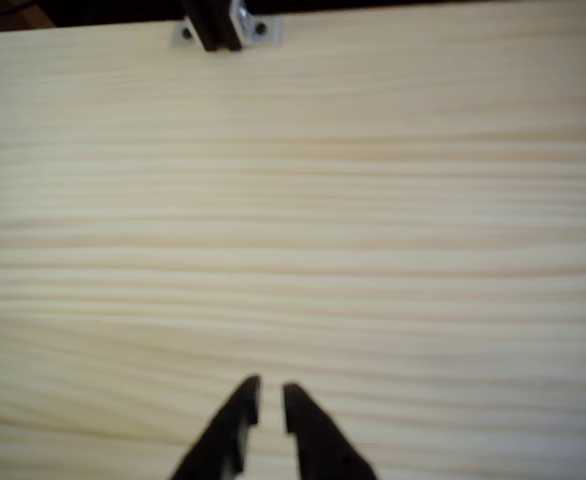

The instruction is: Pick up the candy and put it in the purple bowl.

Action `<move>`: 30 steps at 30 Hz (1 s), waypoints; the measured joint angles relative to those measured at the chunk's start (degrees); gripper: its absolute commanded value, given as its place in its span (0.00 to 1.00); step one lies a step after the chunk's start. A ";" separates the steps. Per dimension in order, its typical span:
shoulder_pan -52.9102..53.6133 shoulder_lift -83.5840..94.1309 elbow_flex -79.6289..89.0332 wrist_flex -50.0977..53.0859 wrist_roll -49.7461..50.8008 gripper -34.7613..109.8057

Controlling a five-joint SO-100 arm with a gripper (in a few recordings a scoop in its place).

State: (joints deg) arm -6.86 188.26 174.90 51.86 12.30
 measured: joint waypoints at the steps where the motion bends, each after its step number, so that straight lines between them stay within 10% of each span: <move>1: 0.35 0.00 0.35 0.00 -0.44 0.27; 30: 5.98 0.00 0.53 5.80 5.19 0.26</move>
State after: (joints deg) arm -0.88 188.26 175.43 57.66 17.49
